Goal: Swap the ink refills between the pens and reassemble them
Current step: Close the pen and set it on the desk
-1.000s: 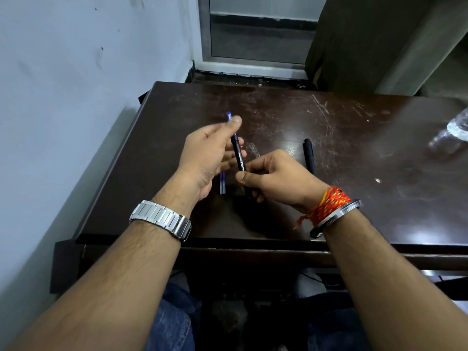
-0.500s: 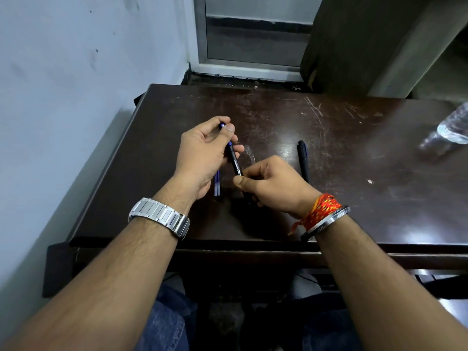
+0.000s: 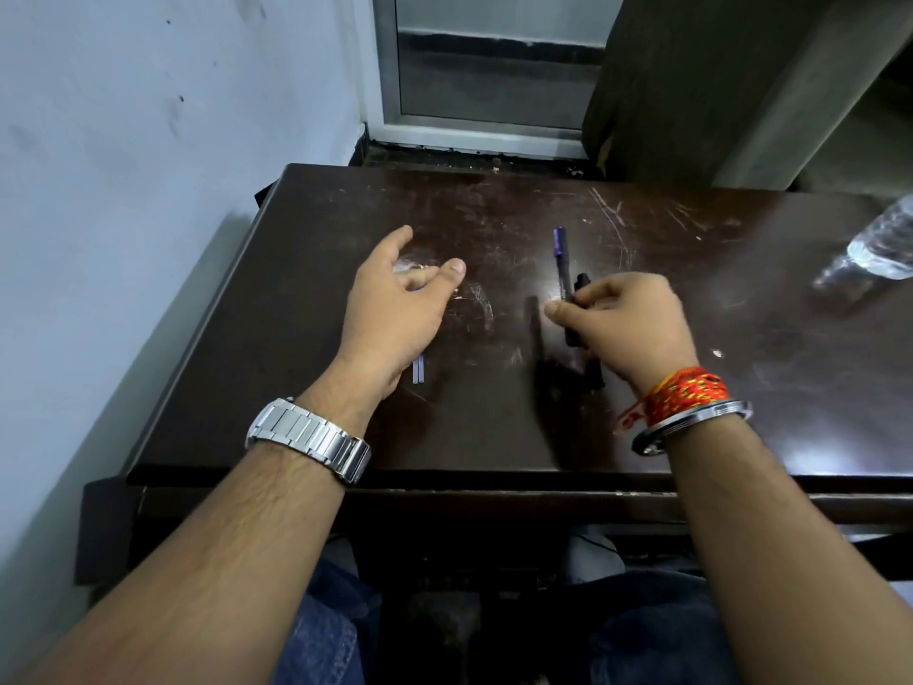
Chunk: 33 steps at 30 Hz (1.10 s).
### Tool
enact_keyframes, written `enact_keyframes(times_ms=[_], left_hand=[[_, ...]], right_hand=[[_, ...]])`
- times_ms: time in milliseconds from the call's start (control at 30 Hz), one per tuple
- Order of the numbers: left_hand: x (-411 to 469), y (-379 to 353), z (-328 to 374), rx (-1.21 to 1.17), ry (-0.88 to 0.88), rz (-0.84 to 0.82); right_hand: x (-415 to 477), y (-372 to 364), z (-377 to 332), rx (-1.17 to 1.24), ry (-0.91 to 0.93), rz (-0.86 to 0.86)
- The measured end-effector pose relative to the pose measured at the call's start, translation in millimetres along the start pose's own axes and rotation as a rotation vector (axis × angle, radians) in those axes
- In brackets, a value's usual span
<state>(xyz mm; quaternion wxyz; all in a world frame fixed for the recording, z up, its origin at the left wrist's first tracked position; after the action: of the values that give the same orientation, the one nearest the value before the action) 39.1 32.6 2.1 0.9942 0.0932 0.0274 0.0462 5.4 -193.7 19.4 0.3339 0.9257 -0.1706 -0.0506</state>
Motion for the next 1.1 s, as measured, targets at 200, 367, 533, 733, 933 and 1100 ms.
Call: enact_keyframes(times_ms=[200,367,533,733,933,1100], left_hand=[[1,1,-5,0.083,-0.001,0.020],[1,3,-7,0.121,0.016,0.060],[1,6,-9,0.114,0.033,0.070],[1,6,-9,0.132,0.053,0.081],[4,11,-9,0.195,0.077,0.122],[4,20,-9,0.435,0.109,0.123]], right_hand=[[5,31,20,-0.114,-0.148,0.147],[6,25,27,-0.200,-0.277,-0.002],[3,22,27,-0.200,-0.349,-0.070],[2,22,26,-0.227,-0.323,-0.091],[3,20,22,-0.221,-0.256,-0.018],[1,12,18,-0.249,-0.225,-0.044]])
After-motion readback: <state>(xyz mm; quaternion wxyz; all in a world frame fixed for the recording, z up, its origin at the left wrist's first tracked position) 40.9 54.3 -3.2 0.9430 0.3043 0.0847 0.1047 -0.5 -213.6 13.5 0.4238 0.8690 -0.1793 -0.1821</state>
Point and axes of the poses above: each hand's wrist, its own x-axis towards the middle knuckle, its own y-axis out of the back of the hand, z = x × y, the point moved 4 cm from there along x, towards the middle knuckle, and after that the axes turned 2 degrees about x, right-handed, at the moved point
